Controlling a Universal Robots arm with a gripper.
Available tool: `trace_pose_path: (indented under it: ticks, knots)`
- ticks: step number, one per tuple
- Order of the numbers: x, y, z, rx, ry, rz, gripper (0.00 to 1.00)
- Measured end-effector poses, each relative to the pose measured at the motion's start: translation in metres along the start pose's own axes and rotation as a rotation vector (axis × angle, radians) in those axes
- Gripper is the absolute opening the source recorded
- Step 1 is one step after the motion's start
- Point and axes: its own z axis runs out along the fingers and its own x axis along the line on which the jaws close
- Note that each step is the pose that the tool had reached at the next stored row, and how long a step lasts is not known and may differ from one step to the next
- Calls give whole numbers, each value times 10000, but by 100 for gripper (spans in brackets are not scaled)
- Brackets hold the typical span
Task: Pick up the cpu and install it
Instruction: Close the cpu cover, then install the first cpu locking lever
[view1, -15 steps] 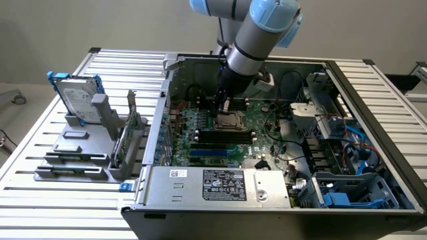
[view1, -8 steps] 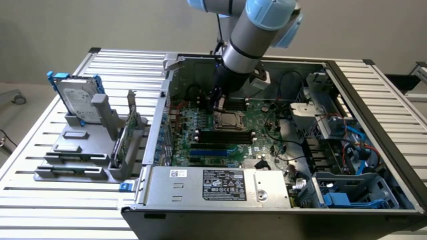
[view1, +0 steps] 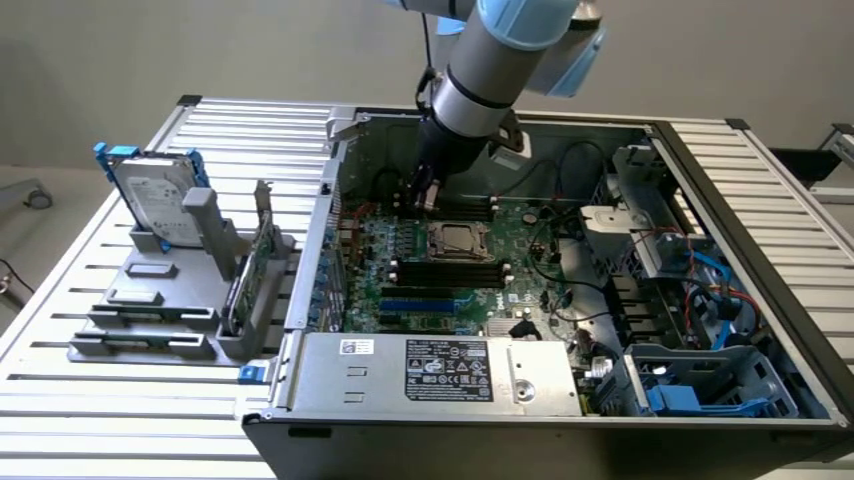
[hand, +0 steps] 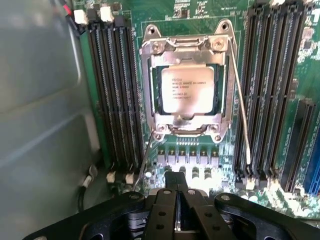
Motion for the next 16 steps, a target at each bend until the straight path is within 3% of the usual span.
trace_pose_path:
  ticks: [5,12,16]
  knots:
    - [5,-91,-44,-2,237,46,11]
    - [2,-199,-47,-13,324,128,11]
    - [1,-253,-48,-39,409,278,11]
